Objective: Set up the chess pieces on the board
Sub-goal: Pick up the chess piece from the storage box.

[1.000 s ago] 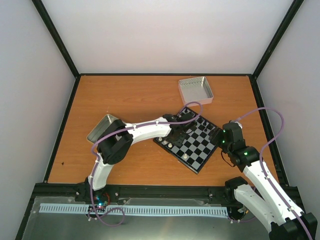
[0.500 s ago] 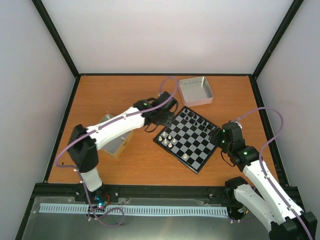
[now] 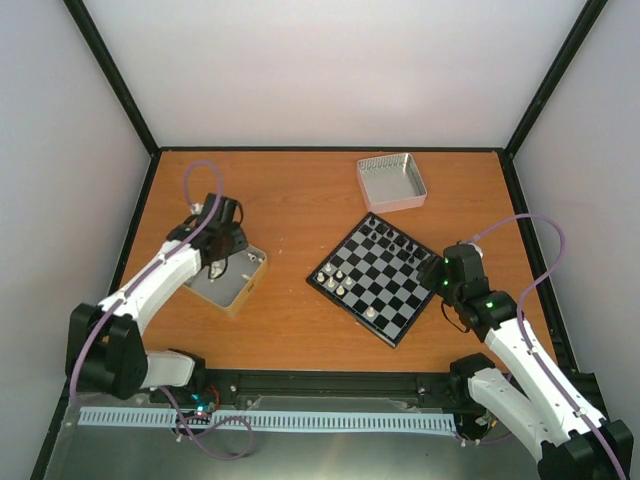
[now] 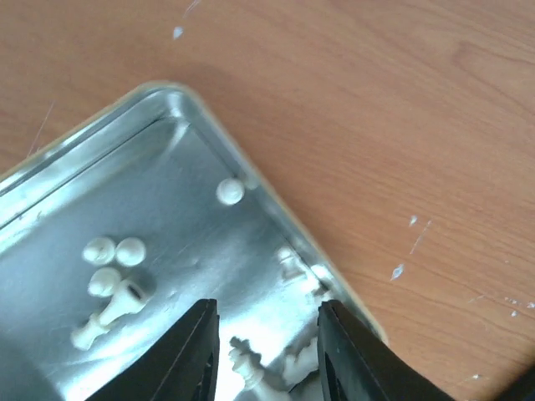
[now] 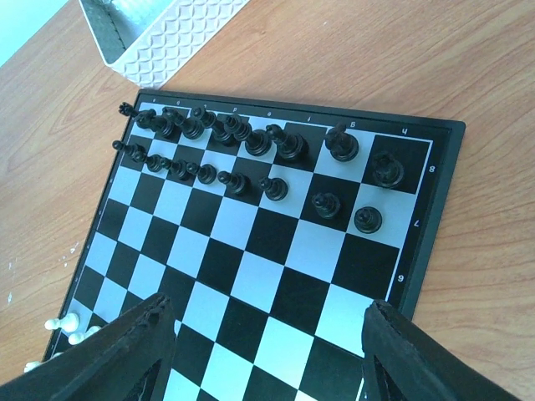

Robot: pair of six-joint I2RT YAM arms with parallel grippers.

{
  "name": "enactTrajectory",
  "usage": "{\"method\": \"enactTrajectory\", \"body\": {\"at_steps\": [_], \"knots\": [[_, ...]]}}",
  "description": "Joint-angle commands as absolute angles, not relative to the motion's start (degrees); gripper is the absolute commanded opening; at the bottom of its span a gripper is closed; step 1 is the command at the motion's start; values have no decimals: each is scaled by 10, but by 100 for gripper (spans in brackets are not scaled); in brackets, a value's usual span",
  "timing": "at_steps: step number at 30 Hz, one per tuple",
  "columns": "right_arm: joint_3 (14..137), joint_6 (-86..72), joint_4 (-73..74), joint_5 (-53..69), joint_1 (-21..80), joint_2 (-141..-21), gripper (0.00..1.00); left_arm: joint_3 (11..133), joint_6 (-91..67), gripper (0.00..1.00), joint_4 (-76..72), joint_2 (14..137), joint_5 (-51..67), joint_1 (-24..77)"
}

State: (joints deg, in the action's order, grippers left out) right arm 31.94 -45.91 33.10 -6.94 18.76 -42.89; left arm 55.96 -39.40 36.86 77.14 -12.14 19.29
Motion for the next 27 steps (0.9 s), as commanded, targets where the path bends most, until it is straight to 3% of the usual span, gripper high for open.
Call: {"method": "enactTrajectory", "body": {"at_steps": [1,7,10,13,18,27], "knots": [[318,-458,315,-70,191,-434,61,493,-438,32,280,718,-71,140],[321,-454,315,-67,191,-439,61,442,-450,28,211,739,-30,83],[322,-454,321,-72,191,-433,61,444,-470,36,237,759,-88,74],[319,-454,323,-75,190,-425,61,439,-472,37,242,769,-114,67],[319,-454,325,-78,191,-424,61,435,-469,26,247,792,-128,53],[319,-454,321,-77,190,-432,61,441,-470,26,266,837,-146,50]]}}
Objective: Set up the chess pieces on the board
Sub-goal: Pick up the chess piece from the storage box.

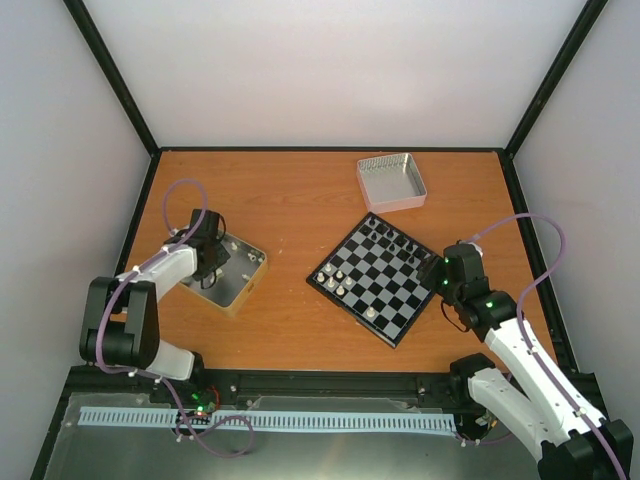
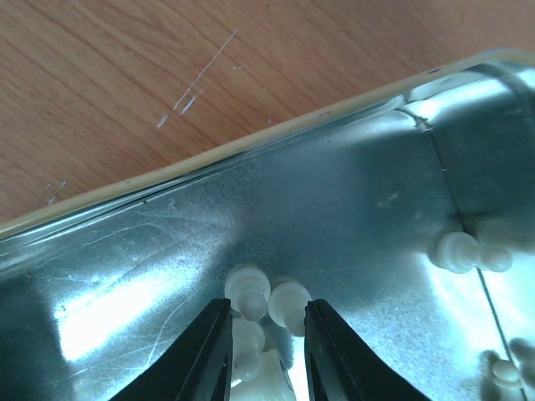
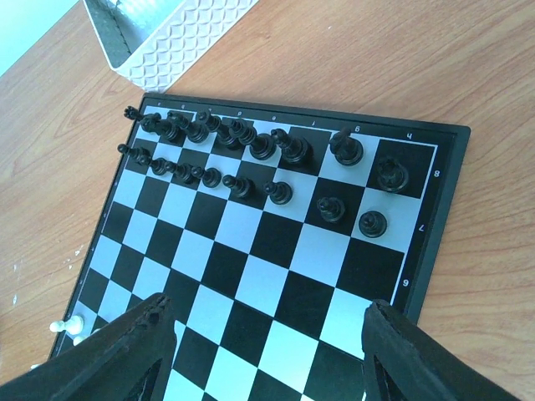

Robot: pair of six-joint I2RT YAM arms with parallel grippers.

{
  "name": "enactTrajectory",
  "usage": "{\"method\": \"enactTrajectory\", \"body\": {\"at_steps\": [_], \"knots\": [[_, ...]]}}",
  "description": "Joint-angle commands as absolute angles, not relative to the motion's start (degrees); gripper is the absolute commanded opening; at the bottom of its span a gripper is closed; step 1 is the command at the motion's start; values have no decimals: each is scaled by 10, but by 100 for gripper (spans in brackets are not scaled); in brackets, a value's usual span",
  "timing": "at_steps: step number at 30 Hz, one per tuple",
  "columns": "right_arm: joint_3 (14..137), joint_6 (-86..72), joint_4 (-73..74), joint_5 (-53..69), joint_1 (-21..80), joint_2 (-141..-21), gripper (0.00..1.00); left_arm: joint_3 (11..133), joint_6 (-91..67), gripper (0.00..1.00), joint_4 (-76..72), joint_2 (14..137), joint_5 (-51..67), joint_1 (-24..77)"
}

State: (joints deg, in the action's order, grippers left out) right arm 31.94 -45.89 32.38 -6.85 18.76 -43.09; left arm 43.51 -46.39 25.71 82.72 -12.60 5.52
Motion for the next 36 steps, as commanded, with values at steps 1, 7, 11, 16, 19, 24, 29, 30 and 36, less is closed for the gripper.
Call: {"method": "enactTrajectory", "body": {"at_steps": [1,7,11,16,19,24,29,30,36], "knots": [[319,-454,320,-78,191,-432,61,440,-468,26,264,837,-142,50],[320,-453,318,-77,191,-436,61,435,-464,22,260,840,-138,50],[321,-453,317,-76,191,-439,61,435,-462,22,261,842,-137,49],[321,-452,317,-76,190,-439,61,439,-437,25,244,847,-125,50],[320,-452,318,-77,191,-439,61,452,-435,29,254,850,-126,50],[320,-454,319,-77,191,-436,61,461,-430,33,266,831,-144,50],[318,-454,318,-77,190,-436,61,464,-426,28,275,829,-176,49],[318,-454,319,-76,191,-436,61,464,-427,27,276,831,-178,50],[318,-452,320,-76,190,-435,61,465,-426,23,271,837,-182,49]]}}
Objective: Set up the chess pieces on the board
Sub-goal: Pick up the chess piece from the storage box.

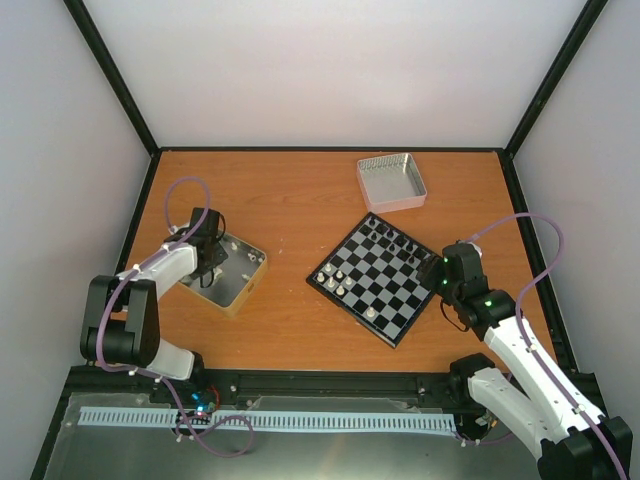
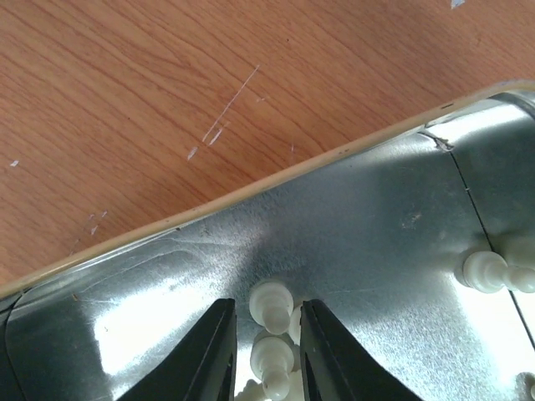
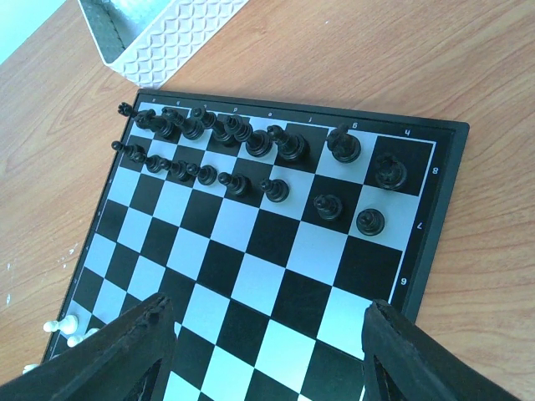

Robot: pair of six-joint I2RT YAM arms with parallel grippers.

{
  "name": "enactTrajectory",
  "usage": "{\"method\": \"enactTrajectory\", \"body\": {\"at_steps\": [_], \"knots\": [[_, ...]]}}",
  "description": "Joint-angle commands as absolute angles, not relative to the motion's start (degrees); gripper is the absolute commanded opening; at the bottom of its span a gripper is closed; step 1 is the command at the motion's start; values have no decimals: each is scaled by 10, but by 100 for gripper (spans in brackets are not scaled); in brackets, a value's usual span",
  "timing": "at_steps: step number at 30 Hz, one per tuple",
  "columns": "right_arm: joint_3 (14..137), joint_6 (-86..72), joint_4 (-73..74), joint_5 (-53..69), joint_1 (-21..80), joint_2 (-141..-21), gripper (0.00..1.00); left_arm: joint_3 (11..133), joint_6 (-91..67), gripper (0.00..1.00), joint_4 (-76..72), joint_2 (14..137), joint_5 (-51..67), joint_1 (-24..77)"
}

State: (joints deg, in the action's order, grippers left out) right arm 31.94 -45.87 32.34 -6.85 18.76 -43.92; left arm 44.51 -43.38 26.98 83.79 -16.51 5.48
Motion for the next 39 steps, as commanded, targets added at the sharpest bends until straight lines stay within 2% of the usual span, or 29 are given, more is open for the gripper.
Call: {"method": "enactTrajectory", "body": {"at_steps": [1,9,14,18,27,31,39], "knots": [[319,-453,320,-76,190,-435,61,465,-426,23,270,839,-180,49],[319,-453,320,-78,191,-435,61,461,-427,20,255,863,-161,49],[320,-452,321,-79,191,-435,61,458,-427,13,251,865,-167,49],[321,-452,321,-79,191,-435,61,477,-417,3,271,853,-175,50],[321,-455,311,-73,191,-442,61,542,-347,3,322,756,-89,58],[322,-454,307,-71,190,-450,61,581,-337,3,338,738,-52,122],[333,-446,321,-98,191,-442,61,615,-349,4,269,768,10,301]]}}
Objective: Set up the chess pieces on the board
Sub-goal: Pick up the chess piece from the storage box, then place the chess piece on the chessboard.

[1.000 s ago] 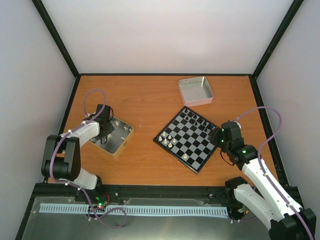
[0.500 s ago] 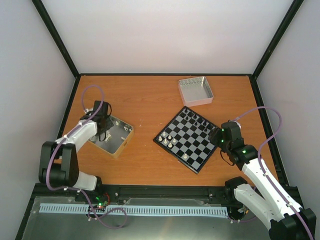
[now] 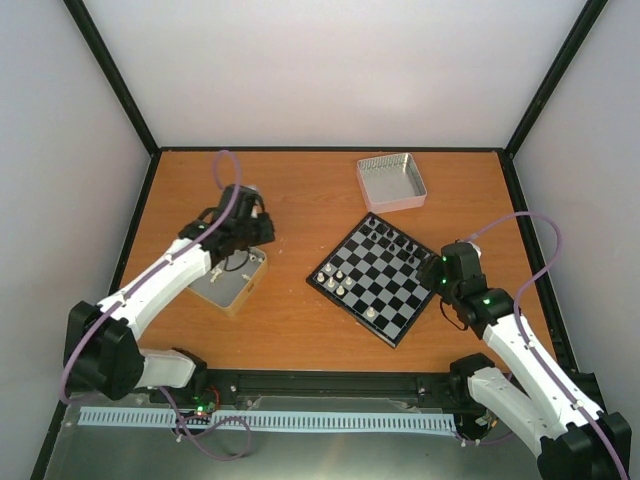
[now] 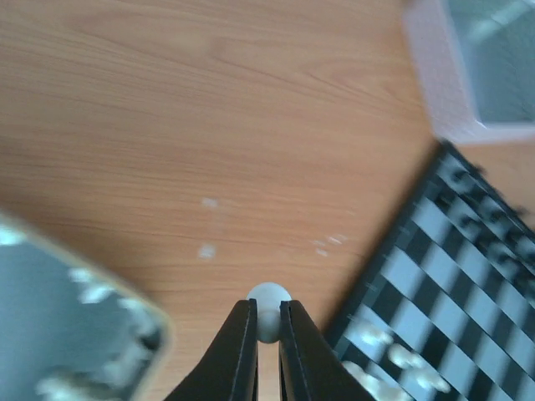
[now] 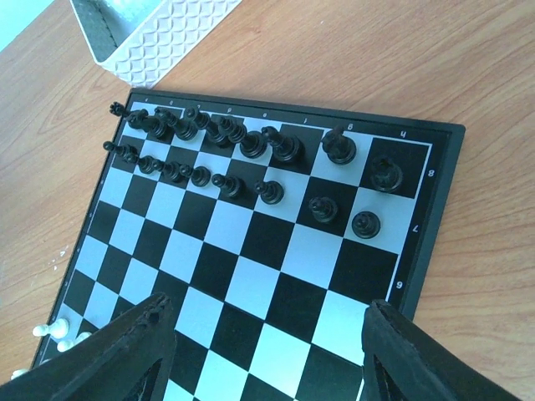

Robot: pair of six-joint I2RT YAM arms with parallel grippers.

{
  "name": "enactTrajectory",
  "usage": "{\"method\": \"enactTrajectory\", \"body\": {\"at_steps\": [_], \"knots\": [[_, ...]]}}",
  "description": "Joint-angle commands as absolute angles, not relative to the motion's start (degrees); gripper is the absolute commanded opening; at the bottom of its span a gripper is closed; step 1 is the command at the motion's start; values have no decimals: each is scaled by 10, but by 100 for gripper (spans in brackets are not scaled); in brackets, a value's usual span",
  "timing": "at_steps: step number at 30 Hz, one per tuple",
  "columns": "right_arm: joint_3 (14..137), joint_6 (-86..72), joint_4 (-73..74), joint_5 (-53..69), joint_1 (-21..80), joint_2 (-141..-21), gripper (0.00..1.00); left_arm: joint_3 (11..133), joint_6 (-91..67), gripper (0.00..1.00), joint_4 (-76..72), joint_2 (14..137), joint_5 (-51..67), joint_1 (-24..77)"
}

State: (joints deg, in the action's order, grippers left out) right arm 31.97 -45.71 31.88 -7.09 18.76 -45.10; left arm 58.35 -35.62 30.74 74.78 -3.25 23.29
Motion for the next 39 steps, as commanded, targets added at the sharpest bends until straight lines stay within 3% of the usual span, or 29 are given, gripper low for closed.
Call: {"method": "enactTrajectory", "body": {"at_steps": [1,14,25,39], "knots": [[336,-444,324,-104,190,-439,61,621,-349,5,258,780,17,322],[357,-444,380,-166,190,-387,61,818,-256,5,280,1010,-33,576],[340,-469,420,-205,190,-325,62,875,-258,6,346,1094,-25,596],[324,-474,404,-182,190,-335,62,873,-267,6,398,1149,-64,596]]}}
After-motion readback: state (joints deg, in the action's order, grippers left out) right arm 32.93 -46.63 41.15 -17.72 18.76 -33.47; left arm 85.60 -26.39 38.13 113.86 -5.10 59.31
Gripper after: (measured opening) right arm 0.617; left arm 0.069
